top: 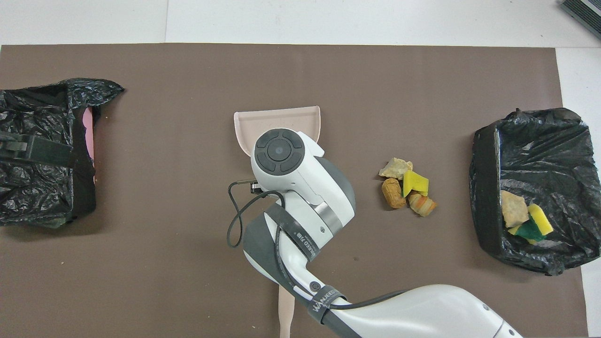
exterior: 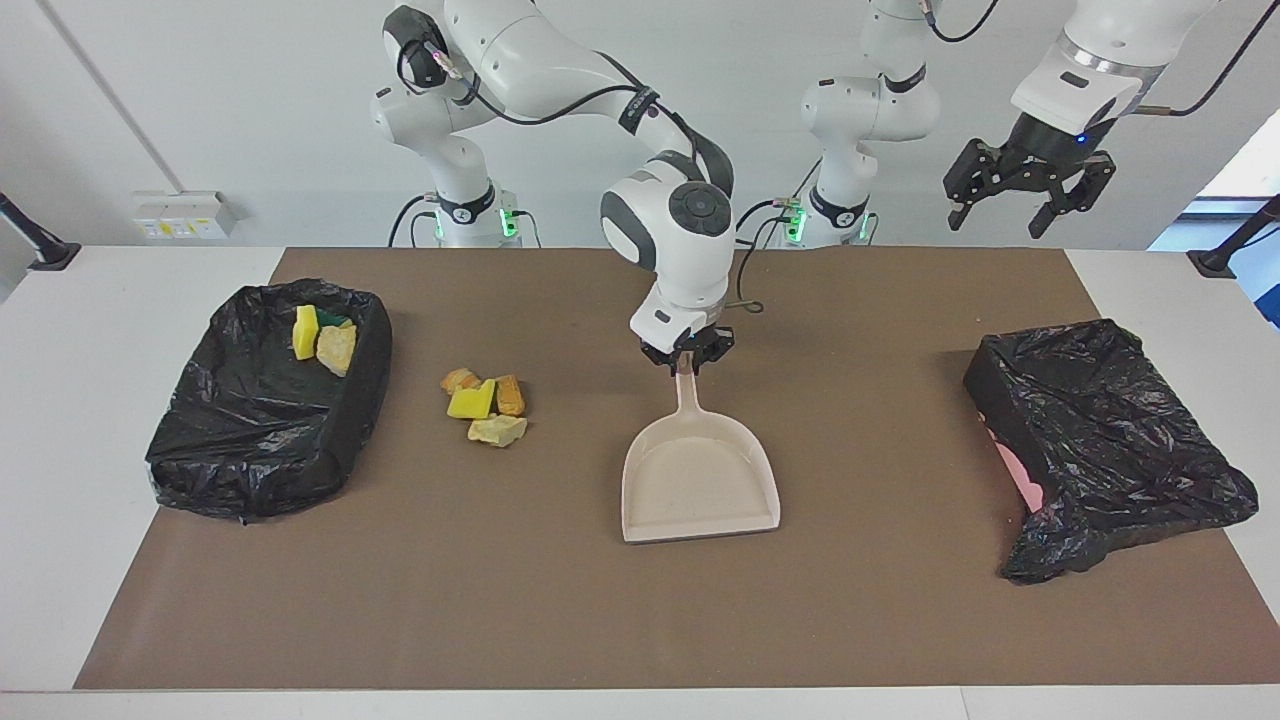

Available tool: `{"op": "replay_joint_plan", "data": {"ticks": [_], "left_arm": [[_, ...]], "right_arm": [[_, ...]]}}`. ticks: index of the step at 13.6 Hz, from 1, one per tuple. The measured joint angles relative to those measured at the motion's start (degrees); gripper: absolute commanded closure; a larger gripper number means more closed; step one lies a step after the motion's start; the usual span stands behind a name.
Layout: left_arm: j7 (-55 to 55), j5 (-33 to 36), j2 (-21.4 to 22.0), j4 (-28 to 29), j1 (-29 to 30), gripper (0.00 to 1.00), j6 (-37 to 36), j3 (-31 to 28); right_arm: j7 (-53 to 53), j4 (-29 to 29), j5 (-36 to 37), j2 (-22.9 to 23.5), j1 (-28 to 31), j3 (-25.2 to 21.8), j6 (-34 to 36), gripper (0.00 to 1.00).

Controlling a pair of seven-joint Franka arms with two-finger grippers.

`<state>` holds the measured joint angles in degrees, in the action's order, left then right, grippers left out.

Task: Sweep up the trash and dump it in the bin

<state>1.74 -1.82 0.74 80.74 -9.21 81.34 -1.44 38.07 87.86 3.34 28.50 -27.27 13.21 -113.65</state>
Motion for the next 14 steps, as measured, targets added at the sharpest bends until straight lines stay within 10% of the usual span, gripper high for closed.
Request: {"op": "replay_joint_plan", "data": {"ticks": [3, 9, 14], "left_arm": [[0.00, 0.00, 0.00, 0.01, 0.00, 0.00, -0.12, 0.01], [0.00, 0.00, 0.00, 0.08, -0.01, 0.00, -0.10, 0.05], [-0.86, 0.00, -0.54, 1.41, -0.32, 0.00, 2.80, 0.90]], "right_arm": [[0.00, 0.71, 0.00, 0.08, 0.01, 0.00, -0.94, 0.00], [0.00, 0.52, -0.08, -1.08, 0.67, -0.09, -1.71, 0.00], [0.00, 0.36, -4.45, -11.25, 5.31, -0.22, 12.29, 0.00]]}}
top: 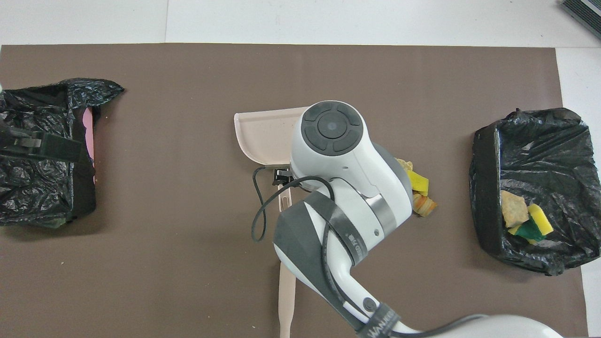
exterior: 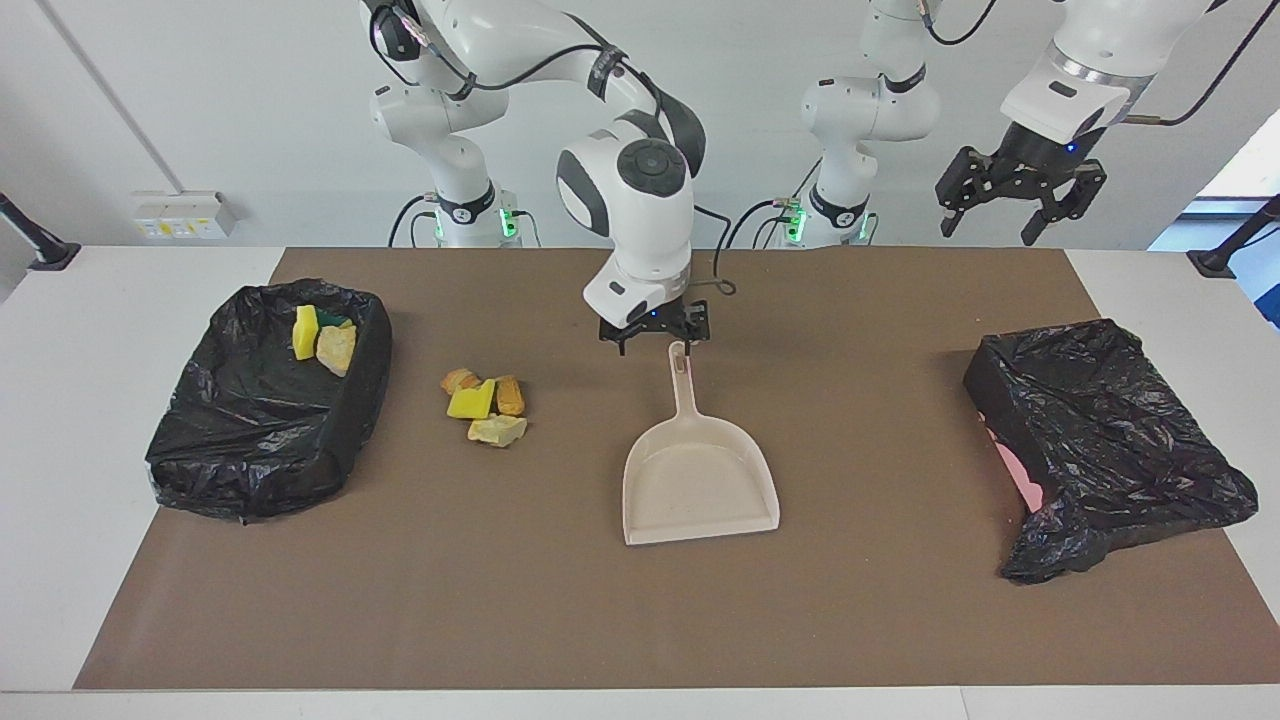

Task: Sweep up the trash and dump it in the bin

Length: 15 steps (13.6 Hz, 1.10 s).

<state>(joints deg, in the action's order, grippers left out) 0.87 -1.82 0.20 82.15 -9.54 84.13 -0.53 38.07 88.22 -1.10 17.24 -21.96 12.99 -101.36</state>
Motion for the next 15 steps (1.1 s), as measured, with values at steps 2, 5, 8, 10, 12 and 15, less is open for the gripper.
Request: {"op": "replay_joint_plan", "data": {"ticks": [2, 5, 8, 10, 12, 15], "left_arm": [[-2.90, -0.01, -0.28, 1.97, -1.62, 0.00, 2.54, 0.85], [-10.59, 0.00, -0.85, 8.50, -7.44, 0.00, 12.24, 1.40], [-14.05, 0.00, -2.08, 13.82, -11.41, 0.00, 19.23, 1.58], [-14.90, 0.00, -3.30, 14.86, -13.38, 0.00, 20.57, 1.56], [-18.70, 0.00, -5.63, 15.72, -16.01, 0.00, 23.92, 1.57], [-22.40, 0.00, -10.78, 17.13, -20.14, 0.00, 29.61, 1.59]], "right_arm": [[0.00, 2.38, -4.21, -6.03, -0.10, 0.04, 6.20, 0.00], [0.00, 14.56, -10.65, -15.83, -2.00, 0.24, 7.75, 0.00], [0.94, 31.02, -16.39, -25.83, -7.41, 0.44, 0.34, 0.00], [4.53, 37.79, -17.70, -29.46, -11.68, 0.55, -4.26, 0.00], [8.73, 41.61, -18.10, -30.26, -15.64, 0.60, -9.32, 0.00], [11.66, 46.11, -20.16, -29.07, -19.91, 0.64, -18.27, 0.00]]}}
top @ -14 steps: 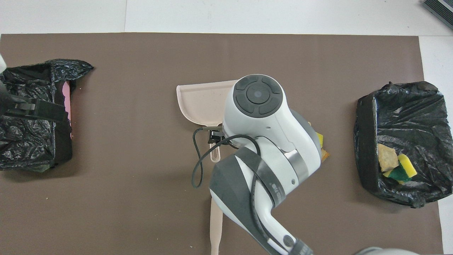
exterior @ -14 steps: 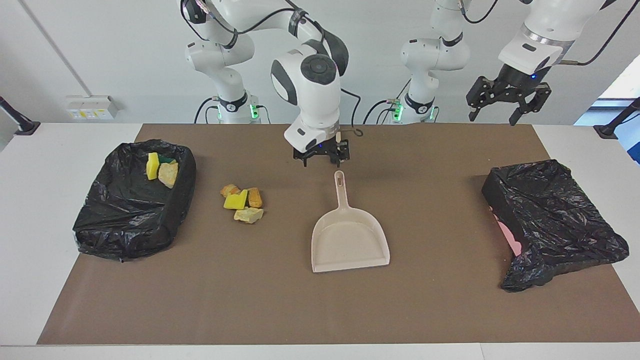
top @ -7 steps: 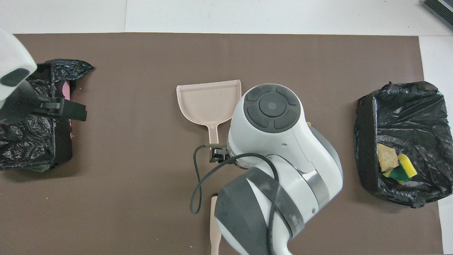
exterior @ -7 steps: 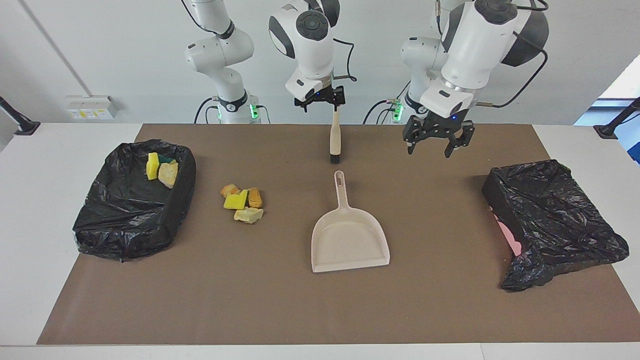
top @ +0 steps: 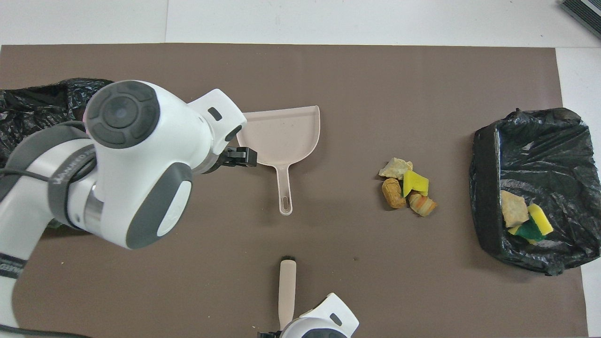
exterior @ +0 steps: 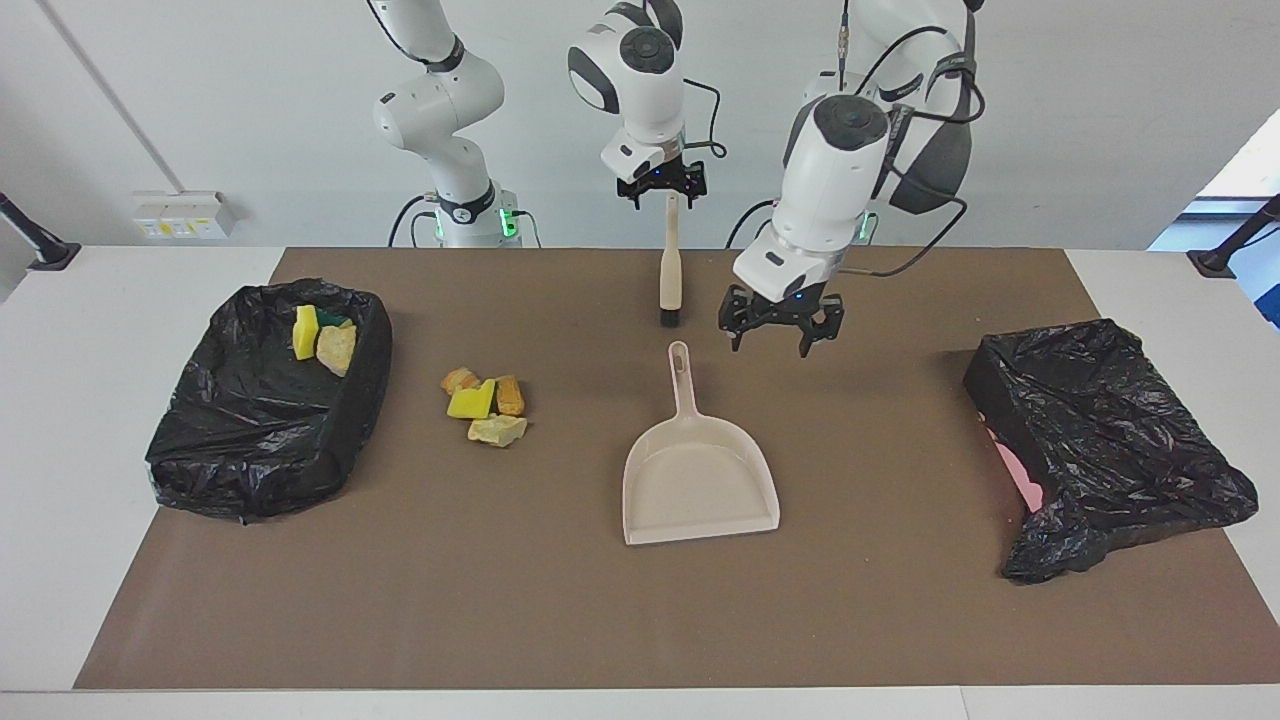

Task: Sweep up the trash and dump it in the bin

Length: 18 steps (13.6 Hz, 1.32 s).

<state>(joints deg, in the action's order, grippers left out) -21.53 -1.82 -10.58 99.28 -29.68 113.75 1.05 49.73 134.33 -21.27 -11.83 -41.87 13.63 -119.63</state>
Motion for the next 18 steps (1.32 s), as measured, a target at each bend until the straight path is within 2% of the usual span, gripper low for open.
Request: {"op": "replay_joint_plan", "data": {"ticks": [3, 5, 9, 10, 12, 13, 14, 18], "left_arm": [[-1.60, 0.00, -3.99, 1.08, -3.23, 0.00, 4.22, 0.03], [-2.53, 0.00, -4.79, 2.47, -4.99, 0.00, 6.37, 0.04], [-5.92, 0.00, -4.85, 6.14, -6.83, 0.00, 10.98, 0.04], [-6.77, 0.00, -4.84, 6.80, -7.02, 0.00, 12.04, 0.04], [-7.18, 0.00, -4.84, 7.54, -7.04, 0.00, 13.31, -0.03], [-7.24, 0.00, -4.84, 7.79, -7.04, 0.00, 13.75, -0.06], [-7.32, 0.00, -4.84, 7.92, -7.04, 0.00, 14.05, -0.07], [-8.81, 0.00, -5.03, 8.56, -7.12, 0.00, 16.19, -0.07]], "right_arm": [[3.23, 1.72, -0.14, 4.91, -4.01, 0.00, -7.83, 0.00], [4.70, 1.92, -0.14, 7.68, -5.96, 0.01, -9.77, 0.00], [4.78, 2.80, -0.14, 8.21, -6.20, -0.08, -10.01, 0.00], [4.78, 3.30, -0.14, 8.21, -6.38, -0.08, -10.47, 0.05], [4.78, 4.04, -0.14, 8.21, -6.57, -0.08, -11.12, 0.30], [4.78, 4.32, -0.14, 8.21, -6.57, -0.08, -11.13, 0.62], [4.78, 4.62, -0.14, 8.21, -6.57, -0.08, -11.25, 1.00], [4.78, 5.14, -0.14, 8.21, -6.76, -0.08, -11.87, 1.00]]}}
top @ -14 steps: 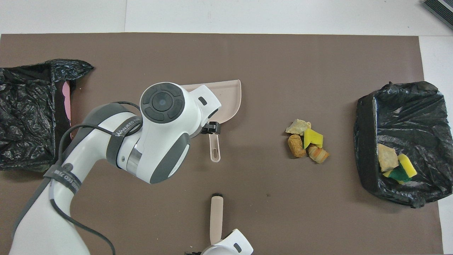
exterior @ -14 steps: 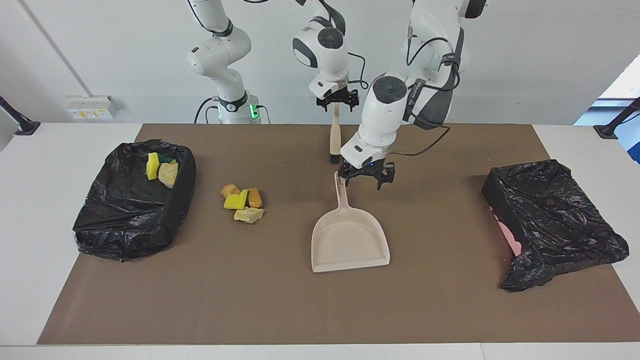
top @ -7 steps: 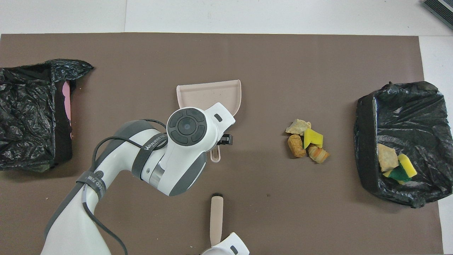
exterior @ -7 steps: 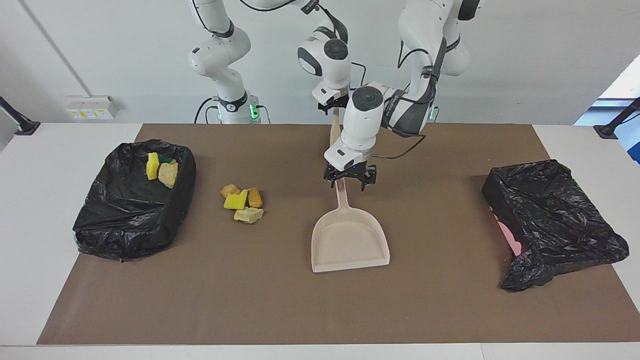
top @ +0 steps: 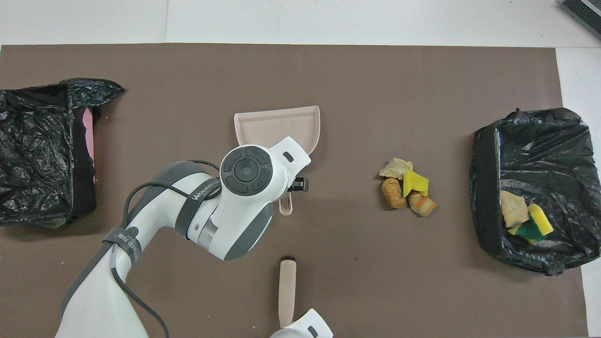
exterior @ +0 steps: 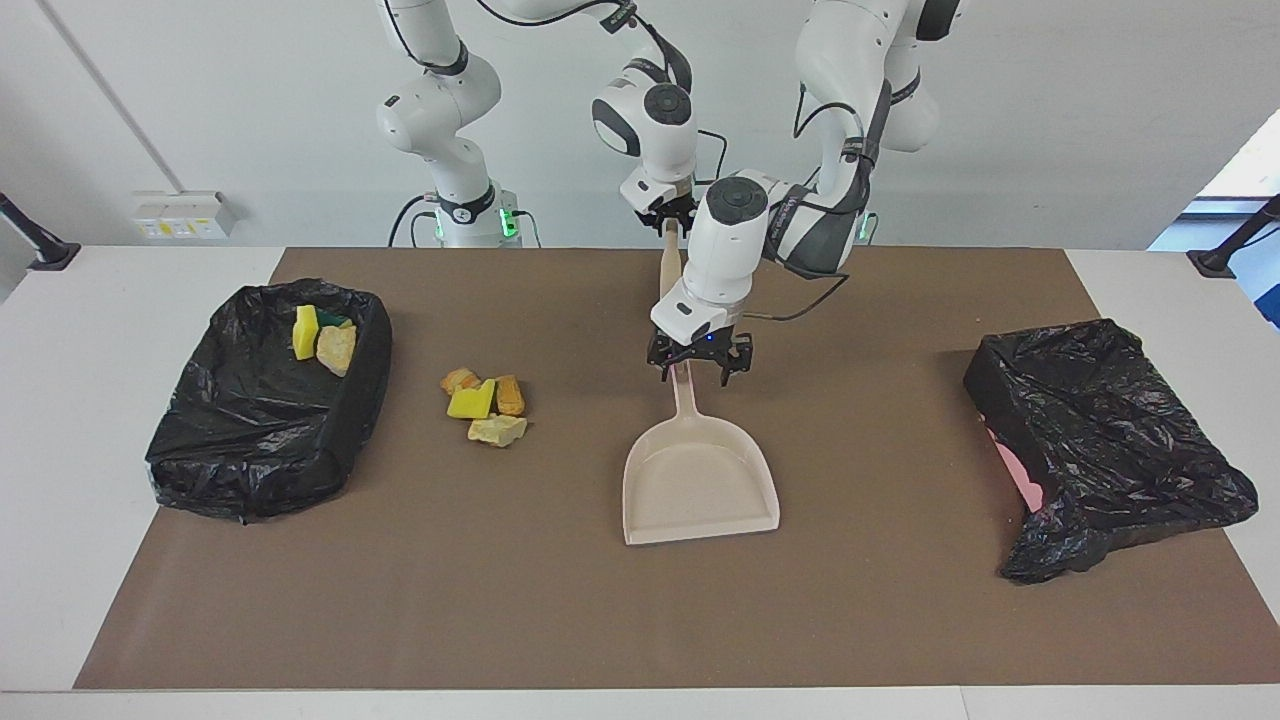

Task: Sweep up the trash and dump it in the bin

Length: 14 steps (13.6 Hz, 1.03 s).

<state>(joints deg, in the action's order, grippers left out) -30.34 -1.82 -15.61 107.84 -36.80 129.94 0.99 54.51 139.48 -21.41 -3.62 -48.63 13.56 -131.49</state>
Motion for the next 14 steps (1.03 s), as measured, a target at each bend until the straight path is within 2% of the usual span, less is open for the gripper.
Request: {"op": "replay_joint_plan", "data": {"ticks": [2, 6, 10, 14], "left_arm": [[-0.33, 0.00, -0.42, 0.26, -0.42, 0.00, 0.65, 0.02], [-0.48, 0.00, -0.80, 0.42, -0.58, 0.00, 0.75, 0.10], [-1.27, 0.00, -0.88, 0.53, -1.01, 0.07, 0.75, 0.12], [-1.35, 0.00, -0.91, 0.97, -1.36, 0.13, 0.72, 0.22]], "right_arm": [[0.02, -0.40, 0.39, -0.09, 0.17, -0.15, 0.89, 1.00], [-0.43, -5.12, 4.57, -2.07, 4.18, -0.71, 12.52, 1.00], [-0.42, -5.58, 8.66, -4.38, 6.76, -0.80, 16.57, 1.00], [-4.86, -6.06, 12.62, -8.89, 14.48, -0.97, 24.18, 1.00]]}}
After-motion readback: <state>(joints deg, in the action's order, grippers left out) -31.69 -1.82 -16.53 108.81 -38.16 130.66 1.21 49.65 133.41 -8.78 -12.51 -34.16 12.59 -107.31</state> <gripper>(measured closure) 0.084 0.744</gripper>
